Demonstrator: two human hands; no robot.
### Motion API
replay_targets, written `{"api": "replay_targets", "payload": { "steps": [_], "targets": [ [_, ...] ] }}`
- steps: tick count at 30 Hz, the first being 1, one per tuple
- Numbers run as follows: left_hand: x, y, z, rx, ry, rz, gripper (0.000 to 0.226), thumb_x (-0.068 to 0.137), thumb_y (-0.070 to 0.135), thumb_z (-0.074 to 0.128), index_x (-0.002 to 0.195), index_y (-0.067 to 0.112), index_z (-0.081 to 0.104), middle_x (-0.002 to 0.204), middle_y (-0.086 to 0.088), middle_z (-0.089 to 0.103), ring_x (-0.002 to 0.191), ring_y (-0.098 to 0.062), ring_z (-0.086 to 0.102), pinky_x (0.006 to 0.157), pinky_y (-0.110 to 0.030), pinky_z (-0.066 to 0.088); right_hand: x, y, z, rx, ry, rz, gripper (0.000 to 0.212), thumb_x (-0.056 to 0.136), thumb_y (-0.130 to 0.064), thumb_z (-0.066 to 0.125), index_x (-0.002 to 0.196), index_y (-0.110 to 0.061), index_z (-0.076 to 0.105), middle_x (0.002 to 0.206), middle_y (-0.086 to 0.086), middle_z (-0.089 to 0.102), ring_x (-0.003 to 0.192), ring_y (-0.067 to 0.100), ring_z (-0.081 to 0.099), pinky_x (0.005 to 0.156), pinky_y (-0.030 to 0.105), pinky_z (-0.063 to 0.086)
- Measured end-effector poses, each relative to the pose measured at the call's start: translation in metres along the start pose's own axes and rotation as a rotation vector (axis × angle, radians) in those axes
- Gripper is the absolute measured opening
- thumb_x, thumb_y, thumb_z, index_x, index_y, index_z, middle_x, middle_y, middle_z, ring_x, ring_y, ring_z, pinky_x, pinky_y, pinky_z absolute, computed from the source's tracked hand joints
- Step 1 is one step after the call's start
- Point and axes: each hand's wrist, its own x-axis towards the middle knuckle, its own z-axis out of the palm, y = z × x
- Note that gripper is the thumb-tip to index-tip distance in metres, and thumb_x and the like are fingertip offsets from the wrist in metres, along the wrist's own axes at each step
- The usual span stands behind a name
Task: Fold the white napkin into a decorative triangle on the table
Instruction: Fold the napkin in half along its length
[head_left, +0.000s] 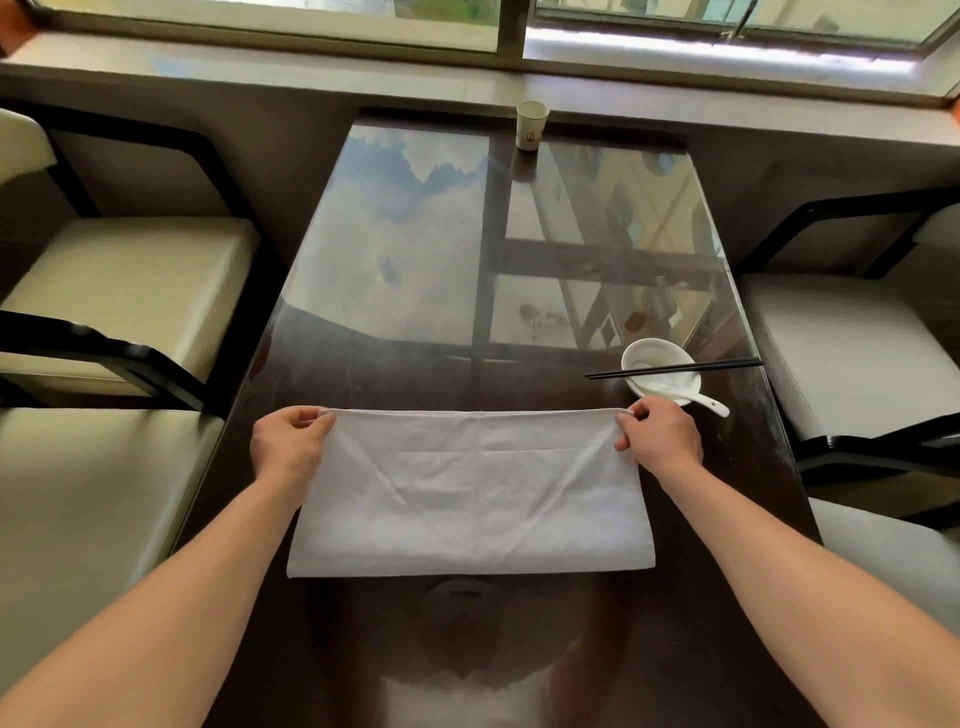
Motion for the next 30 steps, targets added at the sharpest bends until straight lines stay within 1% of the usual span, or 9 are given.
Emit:
{"api": "replay_targets", "payload": {
  "steps": [3,7,10,13,18,22,27,28,30],
  "targets": [
    [0.005,0.005,0.008,0.058,0.009,0.042,0.009,0.084,0.026,0.079,0.078,0.025,0.072,0.084,0.0,0.073,0.086,-0.024,0.07,0.081,-0.042,0.059,0.005,0.0,0.003,-0.01,0.004,0.015,0.018,0.091,-0.035,0.062,0.078,-0.024,0.062,0.054,-0.011,0.07,0.072,0.012,0.063,0.067,0.032,0.049],
    [0.006,0.009,0.016,0.164,0.063,0.105,0.008,0.086,0.027,0.077,0.085,0.02,0.073,0.086,-0.002,0.071,0.086,-0.022,0.066,0.072,-0.033,0.051,0.007,0.001,0.006,-0.043,0.015,0.023,0.019,0.093,-0.035,0.061,0.078,-0.024,0.06,0.056,-0.008,0.07,0.075,0.015,0.063,0.069,0.034,0.049],
    [0.007,0.007,0.018,0.206,0.075,0.098,0.011,0.087,0.026,0.076,0.088,0.016,0.074,0.088,-0.005,0.071,0.086,-0.023,0.065,0.072,-0.034,0.051,0.008,0.004,0.009,-0.101,0.023,0.017,0.021,0.095,-0.038,0.058,0.077,-0.026,0.056,0.056,-0.007,0.07,0.076,0.018,0.063,0.07,0.035,0.05],
    [0.009,0.005,0.018,0.225,0.09,0.08,0.012,0.086,0.027,0.076,0.087,0.015,0.074,0.085,-0.004,0.071,0.084,-0.024,0.066,0.076,-0.036,0.053,0.009,0.007,0.011,-0.189,0.034,-0.016,0.023,0.096,-0.04,0.054,0.079,-0.025,0.056,0.058,-0.006,0.069,0.077,0.022,0.062,0.067,0.034,0.044],
    [0.01,0.003,0.019,0.258,0.109,0.089,0.01,0.086,0.027,0.076,0.082,0.019,0.071,0.076,0.002,0.067,0.081,-0.021,0.064,0.071,-0.033,0.047,0.016,0.004,0.017,-0.305,0.042,-0.074,0.024,0.098,-0.043,0.05,0.086,-0.024,0.058,0.083,0.004,0.073,0.088,0.033,0.064,0.069,0.035,0.044],
    [0.01,0.002,0.02,0.319,0.113,0.114,0.013,0.087,0.027,0.075,0.088,0.014,0.074,0.082,-0.003,0.069,0.081,-0.022,0.063,0.071,-0.034,0.049,0.018,0.006,0.024,-0.384,0.052,-0.112,0.025,0.098,-0.043,0.048,0.086,-0.023,0.056,0.086,0.006,0.073,0.088,0.035,0.064,0.069,0.035,0.043],
    [0.014,-0.002,0.02,0.365,0.108,0.14,0.013,0.088,0.028,0.073,0.093,0.016,0.073,0.089,-0.006,0.07,0.086,-0.027,0.065,0.071,-0.036,0.049,0.021,0.01,0.027,-0.395,0.078,-0.12,0.023,0.098,-0.043,0.049,0.089,-0.023,0.057,0.089,0.008,0.072,0.087,0.035,0.064,0.068,0.035,0.042],
    [0.015,-0.002,0.02,0.371,0.108,0.146,0.015,0.088,0.028,0.072,0.098,0.016,0.072,0.094,-0.007,0.069,0.088,-0.027,0.064,0.074,-0.037,0.051,0.02,0.011,0.027,-0.388,0.09,-0.131,0.022,0.098,-0.042,0.05,0.093,-0.022,0.057,0.091,0.009,0.072,0.087,0.035,0.064,0.068,0.035,0.042],
    [0.014,-0.005,0.019,0.381,0.107,0.167,0.025,0.089,0.026,0.07,0.112,0.016,0.069,0.104,-0.011,0.066,0.091,-0.025,0.06,0.078,-0.038,0.049,0.016,0.012,0.027,-0.358,0.1,-0.14,0.021,0.098,-0.04,0.052,0.108,-0.022,0.057,0.1,0.012,0.072,0.092,0.038,0.065,0.07,0.037,0.043]
  ]
}}
